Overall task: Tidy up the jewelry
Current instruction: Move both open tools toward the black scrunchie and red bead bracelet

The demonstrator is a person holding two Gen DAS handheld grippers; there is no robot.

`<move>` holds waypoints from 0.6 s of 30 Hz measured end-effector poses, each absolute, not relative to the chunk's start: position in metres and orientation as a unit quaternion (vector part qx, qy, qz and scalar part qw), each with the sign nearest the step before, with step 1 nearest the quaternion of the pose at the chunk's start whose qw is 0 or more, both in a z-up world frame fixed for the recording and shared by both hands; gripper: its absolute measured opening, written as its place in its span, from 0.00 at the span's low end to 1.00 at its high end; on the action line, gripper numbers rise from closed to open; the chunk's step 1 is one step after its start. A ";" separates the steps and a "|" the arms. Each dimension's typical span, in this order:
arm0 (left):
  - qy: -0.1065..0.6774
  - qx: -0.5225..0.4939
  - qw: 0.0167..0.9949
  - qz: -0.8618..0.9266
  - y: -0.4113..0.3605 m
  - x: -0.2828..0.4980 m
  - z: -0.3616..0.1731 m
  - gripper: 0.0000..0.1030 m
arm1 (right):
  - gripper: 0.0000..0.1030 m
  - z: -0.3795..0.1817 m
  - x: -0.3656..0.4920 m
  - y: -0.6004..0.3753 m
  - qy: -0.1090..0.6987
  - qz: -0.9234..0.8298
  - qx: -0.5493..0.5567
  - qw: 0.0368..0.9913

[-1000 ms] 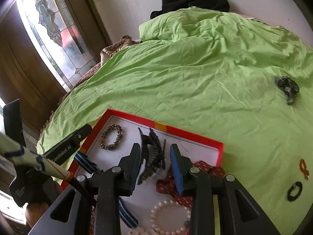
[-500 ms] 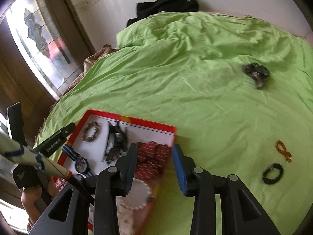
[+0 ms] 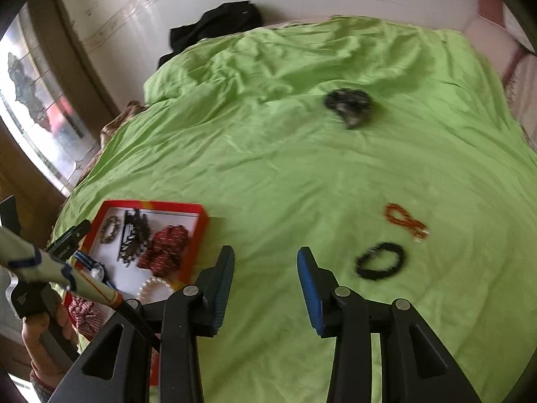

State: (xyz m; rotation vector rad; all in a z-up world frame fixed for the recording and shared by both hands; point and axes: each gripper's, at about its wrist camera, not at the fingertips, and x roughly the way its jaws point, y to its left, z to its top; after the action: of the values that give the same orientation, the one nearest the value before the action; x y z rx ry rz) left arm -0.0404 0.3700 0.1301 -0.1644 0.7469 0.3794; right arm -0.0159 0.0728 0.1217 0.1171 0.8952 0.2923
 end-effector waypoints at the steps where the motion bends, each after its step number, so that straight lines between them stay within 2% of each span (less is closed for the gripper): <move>1: 0.361 -0.077 0.911 0.182 0.366 -0.041 0.131 0.40 | 0.41 0.122 -0.019 0.065 0.430 0.135 0.059 0.890; 18: 0.334 -0.028 0.937 0.098 0.260 -0.052 0.148 0.41 | 0.46 0.130 -0.063 -0.063 0.411 0.059 0.106 0.904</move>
State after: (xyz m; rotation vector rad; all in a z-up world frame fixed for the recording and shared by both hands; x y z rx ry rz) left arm -0.0524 0.2604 0.1482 -0.0575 0.6831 0.1998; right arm -0.0629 -0.0628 0.1299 0.2193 0.8491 0.1213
